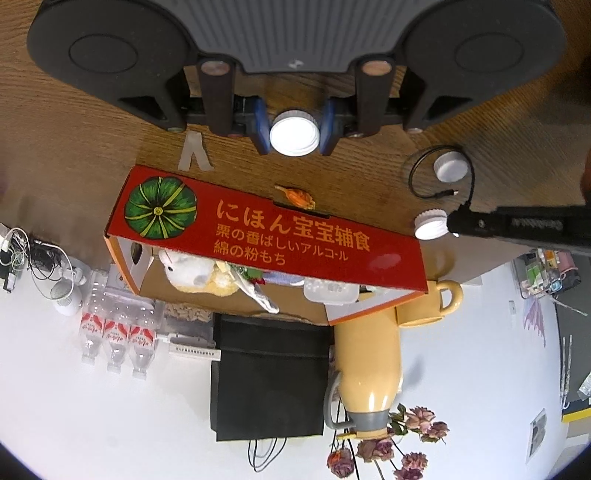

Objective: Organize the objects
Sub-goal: 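Grasp a white cap with the right gripper while the left gripper grasps the black cable plug, then carry the white cap and black cable into the box and open both grippers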

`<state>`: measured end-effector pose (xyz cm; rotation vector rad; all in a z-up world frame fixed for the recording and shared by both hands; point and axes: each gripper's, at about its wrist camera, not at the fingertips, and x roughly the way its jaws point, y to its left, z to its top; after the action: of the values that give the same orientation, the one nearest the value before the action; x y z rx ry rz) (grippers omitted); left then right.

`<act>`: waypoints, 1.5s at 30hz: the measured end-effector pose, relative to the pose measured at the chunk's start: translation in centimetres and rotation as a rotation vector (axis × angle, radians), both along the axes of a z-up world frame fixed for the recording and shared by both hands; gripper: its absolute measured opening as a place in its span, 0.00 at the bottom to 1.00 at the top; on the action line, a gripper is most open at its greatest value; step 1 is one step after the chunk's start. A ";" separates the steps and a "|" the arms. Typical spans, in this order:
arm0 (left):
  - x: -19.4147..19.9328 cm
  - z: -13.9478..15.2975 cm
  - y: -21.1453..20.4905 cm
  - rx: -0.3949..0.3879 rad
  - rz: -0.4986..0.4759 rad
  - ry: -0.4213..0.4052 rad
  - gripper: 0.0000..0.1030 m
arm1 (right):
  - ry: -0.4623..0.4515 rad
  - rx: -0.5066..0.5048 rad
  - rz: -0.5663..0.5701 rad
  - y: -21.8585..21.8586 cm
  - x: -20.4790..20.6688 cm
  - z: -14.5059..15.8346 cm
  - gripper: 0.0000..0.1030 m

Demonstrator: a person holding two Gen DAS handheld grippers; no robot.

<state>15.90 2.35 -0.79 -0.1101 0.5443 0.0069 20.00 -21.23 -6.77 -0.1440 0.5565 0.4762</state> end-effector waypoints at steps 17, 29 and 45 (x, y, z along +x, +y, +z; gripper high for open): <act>2.9 6.0 -2.3 -0.034 -0.043 -0.177 0.13 | -0.185 0.063 -0.015 0.0 0.6 4.9 0.26; 11.0 7.4 -2.1 -0.076 0.011 -0.220 0.13 | -0.270 0.076 -0.081 0.6 8.4 8.7 0.26; 17.1 3.8 -2.3 -0.020 0.052 -0.141 0.13 | -0.202 0.077 -0.118 0.5 15.0 6.0 0.26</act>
<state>32.99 0.08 2.97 -0.1427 0.4002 0.0445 34.99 -20.68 -0.78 -0.0841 0.3456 0.3630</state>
